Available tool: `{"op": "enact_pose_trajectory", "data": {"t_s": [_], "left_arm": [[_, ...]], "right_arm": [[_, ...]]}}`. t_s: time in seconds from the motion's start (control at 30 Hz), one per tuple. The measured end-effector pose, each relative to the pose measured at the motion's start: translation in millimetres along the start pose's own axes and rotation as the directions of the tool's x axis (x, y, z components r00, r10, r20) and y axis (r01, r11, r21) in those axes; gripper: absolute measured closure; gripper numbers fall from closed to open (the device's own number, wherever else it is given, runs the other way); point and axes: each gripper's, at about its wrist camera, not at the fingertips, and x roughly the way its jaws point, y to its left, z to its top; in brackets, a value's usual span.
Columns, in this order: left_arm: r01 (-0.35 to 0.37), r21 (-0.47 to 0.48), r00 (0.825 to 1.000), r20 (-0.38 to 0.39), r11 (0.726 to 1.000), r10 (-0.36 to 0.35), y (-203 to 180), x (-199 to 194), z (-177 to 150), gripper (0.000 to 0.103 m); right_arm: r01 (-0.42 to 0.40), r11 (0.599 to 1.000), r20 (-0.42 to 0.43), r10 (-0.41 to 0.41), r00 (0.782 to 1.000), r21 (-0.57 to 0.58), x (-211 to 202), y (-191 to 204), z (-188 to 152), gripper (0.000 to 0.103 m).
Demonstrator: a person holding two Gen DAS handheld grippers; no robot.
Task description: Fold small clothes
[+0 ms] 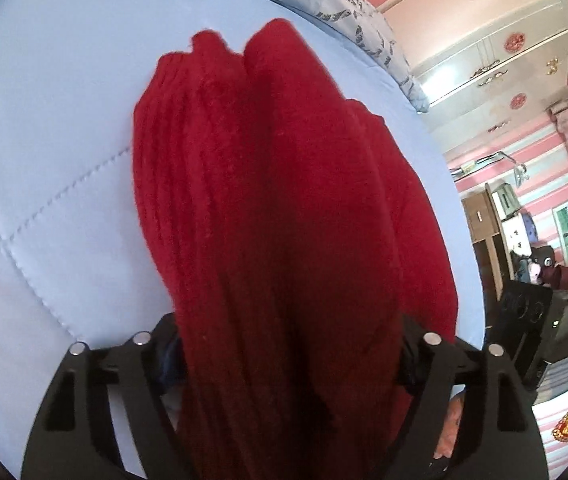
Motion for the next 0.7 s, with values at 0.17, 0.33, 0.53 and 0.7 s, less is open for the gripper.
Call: {"op": "enact_pose_trajectory", "data": {"t_s": [0.17,0.33,0.53,0.7], "left_arm": [[-0.089,0.033,0.996,0.030,0.995,0.088,-17,-40,3,0.021],[-0.323,0.152,0.939,0.173,0.934,0.296,-66,-58,1,0.017],[-0.534,0.249,0.842,0.247,0.808,0.480,-65,-35,-33,0.015],[-0.591,0.295,0.801,0.327,0.751,0.502,-46,-20,-42,0.008]], "right_arm": [[-0.036,0.999,0.018,0.037,0.999,-0.004,-28,10,8,0.030],[0.071,0.990,0.185,-0.047,0.982,-0.123,-62,37,27,0.015],[0.387,0.885,0.168,-0.354,0.920,-0.258,-13,39,45,0.021],[0.361,0.899,0.120,-0.342,0.932,-0.249,9,15,45,0.017]]}}
